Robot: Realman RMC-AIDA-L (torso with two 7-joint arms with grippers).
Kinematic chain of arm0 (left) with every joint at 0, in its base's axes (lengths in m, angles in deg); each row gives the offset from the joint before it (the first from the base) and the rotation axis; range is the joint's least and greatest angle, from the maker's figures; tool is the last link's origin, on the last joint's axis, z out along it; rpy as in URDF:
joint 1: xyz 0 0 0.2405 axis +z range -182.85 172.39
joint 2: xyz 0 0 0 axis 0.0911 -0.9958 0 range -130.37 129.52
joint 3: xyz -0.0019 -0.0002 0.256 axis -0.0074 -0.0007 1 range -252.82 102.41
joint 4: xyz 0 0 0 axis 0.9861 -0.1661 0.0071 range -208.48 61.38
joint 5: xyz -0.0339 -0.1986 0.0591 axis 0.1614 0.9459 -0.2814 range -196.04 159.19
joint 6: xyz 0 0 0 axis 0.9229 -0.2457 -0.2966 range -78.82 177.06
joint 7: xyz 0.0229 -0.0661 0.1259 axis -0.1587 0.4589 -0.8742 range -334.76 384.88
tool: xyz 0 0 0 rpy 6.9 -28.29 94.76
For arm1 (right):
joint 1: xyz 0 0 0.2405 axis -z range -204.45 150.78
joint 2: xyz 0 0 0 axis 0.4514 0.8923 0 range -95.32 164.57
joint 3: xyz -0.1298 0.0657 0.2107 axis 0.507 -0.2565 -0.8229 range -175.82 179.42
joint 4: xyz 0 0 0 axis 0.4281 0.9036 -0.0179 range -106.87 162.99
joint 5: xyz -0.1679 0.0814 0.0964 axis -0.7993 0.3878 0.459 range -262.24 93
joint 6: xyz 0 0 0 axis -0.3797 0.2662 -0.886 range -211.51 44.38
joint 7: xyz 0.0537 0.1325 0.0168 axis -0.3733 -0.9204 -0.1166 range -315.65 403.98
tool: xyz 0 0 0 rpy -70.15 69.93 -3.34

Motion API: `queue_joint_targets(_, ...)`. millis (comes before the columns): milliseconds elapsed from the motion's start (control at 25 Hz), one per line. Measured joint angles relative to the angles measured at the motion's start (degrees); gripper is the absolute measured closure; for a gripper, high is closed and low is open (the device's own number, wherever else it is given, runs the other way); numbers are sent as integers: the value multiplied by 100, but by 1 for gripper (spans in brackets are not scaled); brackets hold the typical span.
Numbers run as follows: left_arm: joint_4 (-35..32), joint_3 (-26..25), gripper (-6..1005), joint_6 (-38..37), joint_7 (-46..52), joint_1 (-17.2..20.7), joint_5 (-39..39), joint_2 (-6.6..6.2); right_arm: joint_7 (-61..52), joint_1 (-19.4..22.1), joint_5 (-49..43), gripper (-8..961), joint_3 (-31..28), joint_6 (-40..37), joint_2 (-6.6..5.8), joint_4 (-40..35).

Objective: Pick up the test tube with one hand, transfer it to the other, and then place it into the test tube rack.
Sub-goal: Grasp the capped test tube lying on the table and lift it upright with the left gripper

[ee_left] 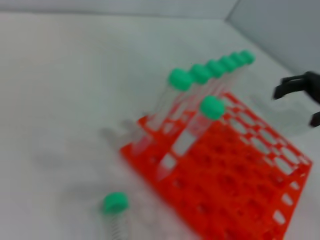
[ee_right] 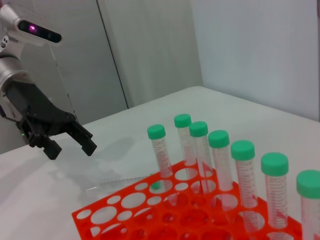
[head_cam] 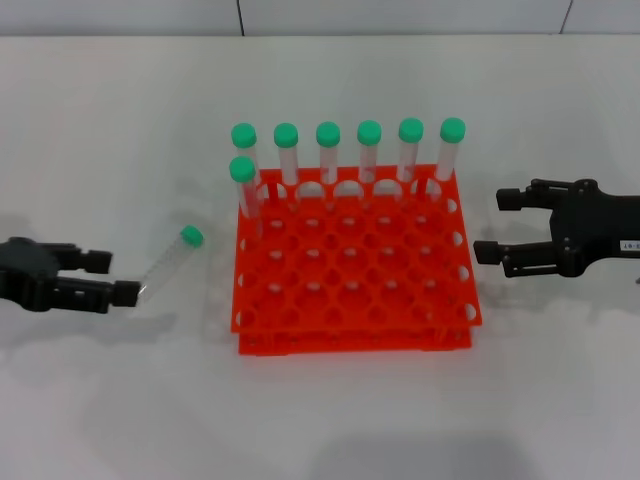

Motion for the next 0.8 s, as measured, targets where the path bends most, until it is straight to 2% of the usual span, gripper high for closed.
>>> queue_joint_targets(240,-249,-37,131,41,505,-101,-329,-104,0,-8,46,99,0,28,1,0)
queue_joint_targets(360,-266,-82,132,178,826,-274,-765,-158,0,-19,48,99,0,35,1,0)
queue_joint_targets(600,-270,-82,135,469,1295,-578,-1471,-171,0,-42,65,99,0,50,1,0)
queue_joint_targets(800,-230,-40,137,559,1403,-732,-1649,-130,0,-46,137,99,0,58,1,7)
